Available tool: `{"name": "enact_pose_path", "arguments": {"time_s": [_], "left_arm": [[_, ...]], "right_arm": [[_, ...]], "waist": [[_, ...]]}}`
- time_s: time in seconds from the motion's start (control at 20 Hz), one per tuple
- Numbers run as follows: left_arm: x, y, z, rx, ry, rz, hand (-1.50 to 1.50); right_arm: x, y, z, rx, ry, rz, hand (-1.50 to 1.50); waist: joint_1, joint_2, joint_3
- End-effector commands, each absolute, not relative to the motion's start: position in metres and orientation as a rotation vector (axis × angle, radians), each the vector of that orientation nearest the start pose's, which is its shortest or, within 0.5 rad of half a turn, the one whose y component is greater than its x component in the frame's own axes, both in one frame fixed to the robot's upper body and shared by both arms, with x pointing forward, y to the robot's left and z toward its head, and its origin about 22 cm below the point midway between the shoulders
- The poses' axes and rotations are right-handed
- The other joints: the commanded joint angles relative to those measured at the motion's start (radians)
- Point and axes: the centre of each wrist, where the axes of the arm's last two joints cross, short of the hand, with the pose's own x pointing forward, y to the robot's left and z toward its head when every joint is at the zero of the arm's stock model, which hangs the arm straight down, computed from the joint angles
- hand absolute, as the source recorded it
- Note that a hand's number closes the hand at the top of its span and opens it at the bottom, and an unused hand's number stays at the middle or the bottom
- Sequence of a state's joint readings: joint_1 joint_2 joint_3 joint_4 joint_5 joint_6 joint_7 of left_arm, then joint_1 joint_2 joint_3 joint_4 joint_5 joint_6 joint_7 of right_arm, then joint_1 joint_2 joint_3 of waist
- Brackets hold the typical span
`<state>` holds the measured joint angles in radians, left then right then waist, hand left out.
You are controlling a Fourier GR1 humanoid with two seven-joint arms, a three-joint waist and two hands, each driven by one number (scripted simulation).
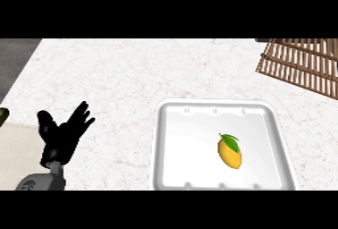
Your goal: Pick the can from the tray and place it in the tiered shelf
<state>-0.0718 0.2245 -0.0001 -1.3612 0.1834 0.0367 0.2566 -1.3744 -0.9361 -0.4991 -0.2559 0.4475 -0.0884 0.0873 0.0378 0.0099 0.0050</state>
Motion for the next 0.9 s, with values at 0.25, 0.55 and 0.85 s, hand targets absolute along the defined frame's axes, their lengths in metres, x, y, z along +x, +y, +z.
{"name": "enact_pose_path", "arguments": {"time_s": [0.25, 0.55, 0.85], "left_arm": [[0.247, 0.29, -0.03, 0.073, -1.114, 0.012, 0.0], [0.251, 0.302, -0.02, 0.084, -1.124, 0.022, 0.0], [0.244, 0.302, -0.022, 0.089, -1.117, 0.023, 0.0]], "right_arm": [[0.373, -0.479, 0.364, -0.993, -1.627, -0.519, -1.5], [0.311, -0.545, 0.367, -1.084, -1.555, -0.734, -1.5], [0.259, -0.585, 0.364, -1.021, -1.573, -0.807, -1.5]], "waist": [[-0.002, 0.002, -0.005], [-0.013, 0.003, -0.003], [-0.021, -0.002, -0.002]]}}
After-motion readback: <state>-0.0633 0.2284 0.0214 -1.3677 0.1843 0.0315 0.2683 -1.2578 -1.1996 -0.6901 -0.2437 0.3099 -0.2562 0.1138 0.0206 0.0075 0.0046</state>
